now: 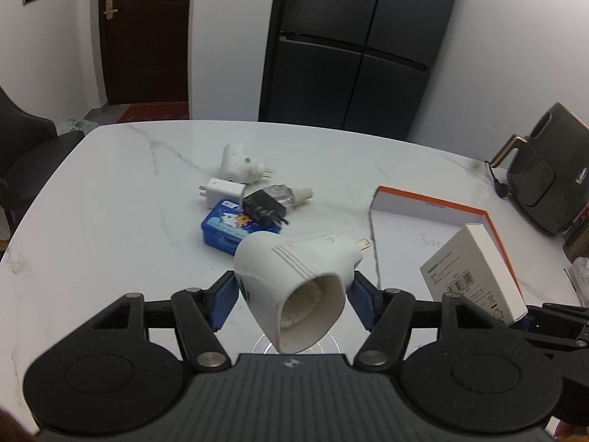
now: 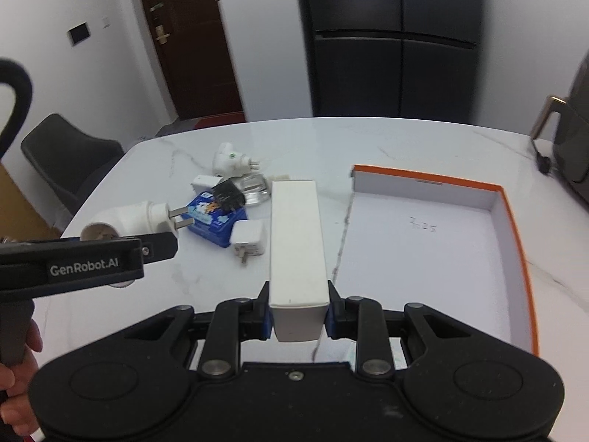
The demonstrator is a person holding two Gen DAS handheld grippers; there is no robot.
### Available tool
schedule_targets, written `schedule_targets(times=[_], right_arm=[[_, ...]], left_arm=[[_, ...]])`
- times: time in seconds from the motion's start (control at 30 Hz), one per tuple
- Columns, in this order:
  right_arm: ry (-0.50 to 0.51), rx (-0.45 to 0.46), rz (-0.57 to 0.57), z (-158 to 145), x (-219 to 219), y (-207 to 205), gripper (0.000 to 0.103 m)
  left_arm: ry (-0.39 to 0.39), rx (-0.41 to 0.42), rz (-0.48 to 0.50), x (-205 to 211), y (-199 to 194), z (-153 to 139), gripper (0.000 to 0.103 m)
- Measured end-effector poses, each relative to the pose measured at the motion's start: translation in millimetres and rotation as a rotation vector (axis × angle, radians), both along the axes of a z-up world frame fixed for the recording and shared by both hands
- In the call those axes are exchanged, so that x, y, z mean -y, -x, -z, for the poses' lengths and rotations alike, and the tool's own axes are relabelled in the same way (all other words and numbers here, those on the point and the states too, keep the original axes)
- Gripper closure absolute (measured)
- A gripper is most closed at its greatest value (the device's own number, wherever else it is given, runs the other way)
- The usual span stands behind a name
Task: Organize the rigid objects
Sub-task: 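Carry the lamp socket and white box with both tools over the tray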
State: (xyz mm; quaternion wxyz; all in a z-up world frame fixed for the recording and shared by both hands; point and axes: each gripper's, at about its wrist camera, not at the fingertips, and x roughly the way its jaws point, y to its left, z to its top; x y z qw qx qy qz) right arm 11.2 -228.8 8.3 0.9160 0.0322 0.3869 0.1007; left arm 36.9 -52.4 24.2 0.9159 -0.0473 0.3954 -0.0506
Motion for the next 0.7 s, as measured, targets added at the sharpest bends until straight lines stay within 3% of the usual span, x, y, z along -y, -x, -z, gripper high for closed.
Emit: schedule_targets(times=[0.7], right_arm=[[-0.003, -0.001, 0.149, -3.9, 51.2, 29.9, 0.071]], left_arm=[[0.005, 0.009, 0.166, 56.3, -2.1, 4.5, 0.037]])
